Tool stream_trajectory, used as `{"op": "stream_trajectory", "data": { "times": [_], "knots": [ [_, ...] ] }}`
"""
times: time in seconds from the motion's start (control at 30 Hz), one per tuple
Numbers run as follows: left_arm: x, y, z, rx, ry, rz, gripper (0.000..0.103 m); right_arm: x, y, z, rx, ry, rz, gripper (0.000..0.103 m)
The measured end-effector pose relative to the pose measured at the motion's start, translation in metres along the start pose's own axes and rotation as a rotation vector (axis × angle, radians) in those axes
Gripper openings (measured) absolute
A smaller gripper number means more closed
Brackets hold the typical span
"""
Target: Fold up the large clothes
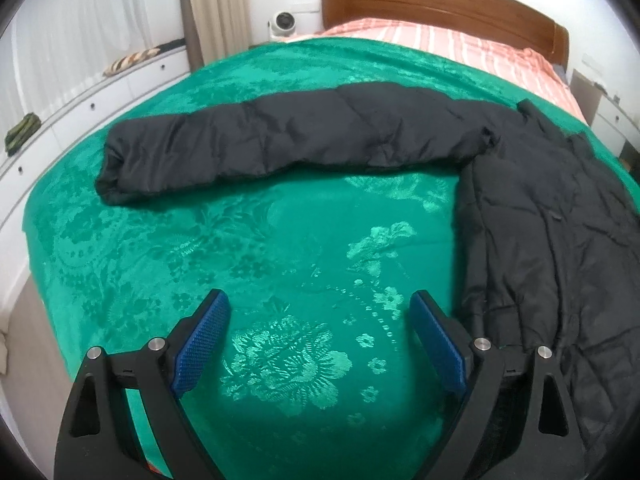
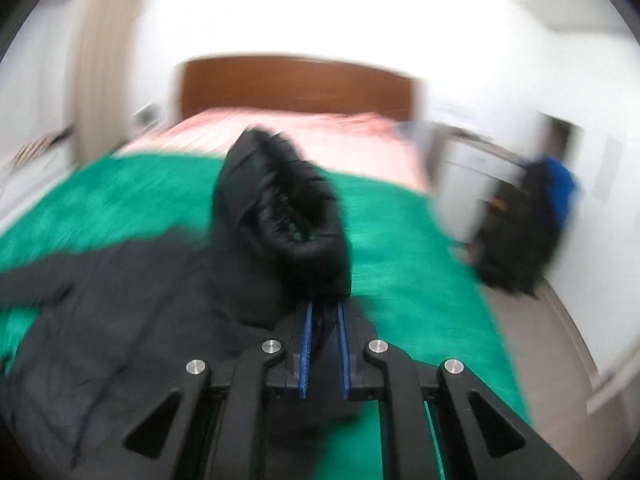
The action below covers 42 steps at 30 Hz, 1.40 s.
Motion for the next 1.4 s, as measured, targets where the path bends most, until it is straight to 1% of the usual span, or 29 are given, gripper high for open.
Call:
{"op": "stream_trajectory", "data": {
  "times": [0.07, 0.13, 0.2, 0.23, 0.27, 0.3, 0.33, 0.37, 0.43, 0.47, 0.5, 0.53, 0.63, 0.67, 0.7, 0.73, 0.77, 0.83, 0.87, 0.9, 0.93, 0.97, 1.03, 1.07, 1.13, 1.2, 1.3, 1.37, 1.4],
  "knots": [
    [-0.001, -0.001, -0.003, 0.005, 0.004, -0.004, 0.093, 0.06, 0.011, -0.01, -0.018, 0.098, 0.08, 0.011],
    [-0.001, 0.0, -0.002, -0.009, 0.012, -0.011, 0.093, 0.121, 0.041, -0.019, -0.054, 0.222, 0.168, 0.011],
    [0.0, 0.001, -0.002, -0.027, 0.012, -0.015, 0.093, 0.175, 0.091, -0.018, -0.14, 0.344, 0.277, 0.011],
    [0.001, 0.001, -0.002, -0.042, 0.017, -0.018, 0.093, 0.188, 0.107, -0.016, -0.171, 0.379, 0.31, 0.017],
    [0.002, 0.001, -0.002, -0.05, 0.024, -0.018, 0.093, 0.203, 0.132, -0.01, -0.236, 0.413, 0.346, 0.026],
    [0.002, 0.001, -0.005, -0.061, 0.037, -0.016, 0.093, 0.216, 0.161, -0.002, -0.321, 0.425, 0.383, 0.062],
    [0.002, 0.0, -0.009, -0.07, 0.053, -0.012, 0.093, 0.223, 0.189, 0.003, -0.387, 0.416, 0.427, 0.092],
    [0.001, 0.0, -0.014, -0.076, 0.065, -0.008, 0.093, 0.224, 0.202, 0.002, -0.399, 0.409, 0.451, 0.093],
    [-0.002, -0.001, -0.025, -0.102, 0.113, -0.004, 0.093, 0.218, 0.233, -0.013, -0.407, 0.391, 0.499, 0.093],
    [-0.005, 0.001, -0.03, -0.137, 0.161, -0.003, 0.093, 0.213, 0.238, -0.02, -0.4, 0.365, 0.504, 0.093],
    [-0.005, 0.004, -0.032, -0.163, 0.193, -0.003, 0.093, 0.194, 0.242, -0.031, -0.38, 0.291, 0.503, 0.093],
    [-0.005, 0.01, -0.035, -0.223, 0.267, -0.005, 0.093, 0.172, 0.24, -0.04, -0.362, 0.212, 0.497, 0.093],
    [0.004, 0.031, -0.039, -0.333, 0.405, 0.006, 0.094, 0.09, 0.245, -0.056, -0.326, -0.159, 0.485, 0.093],
    [0.011, 0.038, -0.039, -0.355, 0.429, 0.022, 0.094, 0.048, 0.25, -0.059, -0.332, -0.346, 0.476, 0.093],
    [0.016, 0.043, -0.039, -0.366, 0.441, 0.038, 0.094, 0.015, 0.253, -0.06, -0.346, -0.465, 0.466, 0.093],
    [0.027, 0.053, -0.039, -0.376, 0.447, 0.085, 0.094, -0.007, 0.258, -0.061, -0.359, -0.526, 0.455, 0.093],
    [0.032, 0.057, -0.039, -0.375, 0.44, 0.114, 0.094, -0.042, 0.264, -0.06, -0.386, -0.585, 0.43, 0.093],
    [0.046, 0.067, -0.042, -0.352, 0.402, 0.201, 0.094, -0.075, 0.272, -0.057, -0.426, -0.616, 0.388, 0.093],
    [0.049, 0.068, -0.043, -0.35, 0.391, 0.222, 0.082, -0.088, 0.275, -0.057, -0.435, -0.605, 0.363, 0.091],
    [0.051, 0.07, -0.045, -0.359, 0.394, 0.234, 0.07, -0.09, 0.274, -0.058, -0.43, -0.598, 0.356, 0.074],
    [0.051, 0.07, -0.048, -0.385, 0.412, 0.236, 0.047, -0.09, 0.27, -0.061, -0.424, -0.605, 0.361, 0.032],
    [0.05, 0.068, -0.052, -0.39, 0.404, 0.231, 0.031, -0.091, 0.266, -0.063, -0.427, -0.591, 0.367, 0.025],
    [0.047, 0.061, -0.062, -0.379, 0.413, 0.227, 0.02, -0.078, 0.254, -0.076, -0.421, -0.578, 0.378, 0.022],
    [0.045, 0.059, -0.069, -0.375, 0.422, 0.222, 0.019, -0.078, 0.246, -0.078, -0.412, -0.574, 0.371, 0.021],
    [0.043, 0.059, -0.076, -0.382, 0.435, 0.218, 0.019, -0.067, 0.241, -0.092, -0.389, -0.552, 0.358, 0.021],
    [0.042, 0.069, -0.077, -0.393, 0.434, 0.22, 0.019, -0.058, 0.247, -0.09, -0.404, -0.524, 0.388, 0.021],
    [0.042, 0.085, -0.068, -0.393, 0.396, 0.257, 0.019, -0.068, 0.275, -0.07, -0.48, -0.455, 0.432, 0.021],
    [0.047, 0.086, -0.061, -0.384, 0.376, 0.27, 0.022, -0.074, 0.286, -0.063, -0.484, -0.416, 0.448, 0.022],
    [0.047, 0.083, -0.061, -0.378, 0.373, 0.273, 0.024, -0.078, 0.283, -0.065, -0.468, -0.38, 0.427, 0.025]
  ]
}}
Point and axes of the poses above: each gripper's, at about its wrist camera, not at the fingertips, and z roughly the way its jaws point, x to its right, y to its underside, the point moved 3 cm from there along z, roughly the way its jaws point, and after that the axes turned 9 degrees about -z, right-handed, at the moved point
